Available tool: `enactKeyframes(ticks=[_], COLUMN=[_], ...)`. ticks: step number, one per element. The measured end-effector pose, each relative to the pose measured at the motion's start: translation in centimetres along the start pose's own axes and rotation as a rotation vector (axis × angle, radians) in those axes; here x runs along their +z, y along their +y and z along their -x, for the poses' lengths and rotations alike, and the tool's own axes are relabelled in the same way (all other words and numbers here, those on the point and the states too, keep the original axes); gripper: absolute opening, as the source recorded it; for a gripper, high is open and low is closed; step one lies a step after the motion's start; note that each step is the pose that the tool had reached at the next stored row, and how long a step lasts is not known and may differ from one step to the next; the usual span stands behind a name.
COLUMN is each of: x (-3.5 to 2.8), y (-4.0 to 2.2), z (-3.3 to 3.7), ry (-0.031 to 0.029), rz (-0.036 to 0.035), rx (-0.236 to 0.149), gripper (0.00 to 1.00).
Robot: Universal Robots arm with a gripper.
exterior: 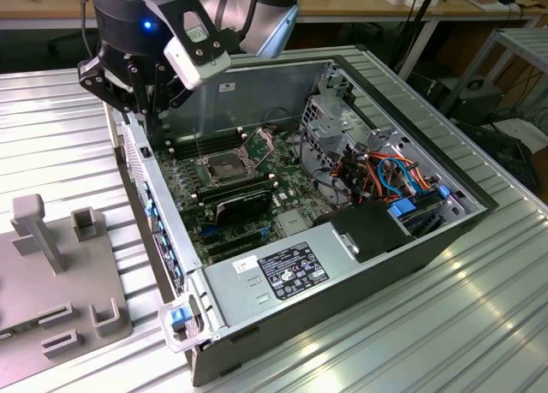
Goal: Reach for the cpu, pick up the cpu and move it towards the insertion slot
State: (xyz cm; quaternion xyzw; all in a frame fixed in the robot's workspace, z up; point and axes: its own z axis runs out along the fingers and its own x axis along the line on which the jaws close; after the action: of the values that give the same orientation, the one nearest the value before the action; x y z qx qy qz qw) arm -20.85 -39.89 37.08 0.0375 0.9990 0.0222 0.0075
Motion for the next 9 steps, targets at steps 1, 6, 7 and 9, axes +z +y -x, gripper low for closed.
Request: enactKeyframes(ticks=[1, 6, 7, 9], x=[-0.01, -0.04, -0.05, -0.05], y=[-0.03, -0.19, -0.21, -0.24], z=[-0.35, -2.53, -2.84, -3.22], ry=[0.0001, 0.0002, 0.0002, 0.0002], rz=[0.0006, 0.0024, 0.0024, 0.0024], rx=[0.0, 0.0, 0.0, 0.0], gripper=[0.11, 0.11, 0.11, 0.11])
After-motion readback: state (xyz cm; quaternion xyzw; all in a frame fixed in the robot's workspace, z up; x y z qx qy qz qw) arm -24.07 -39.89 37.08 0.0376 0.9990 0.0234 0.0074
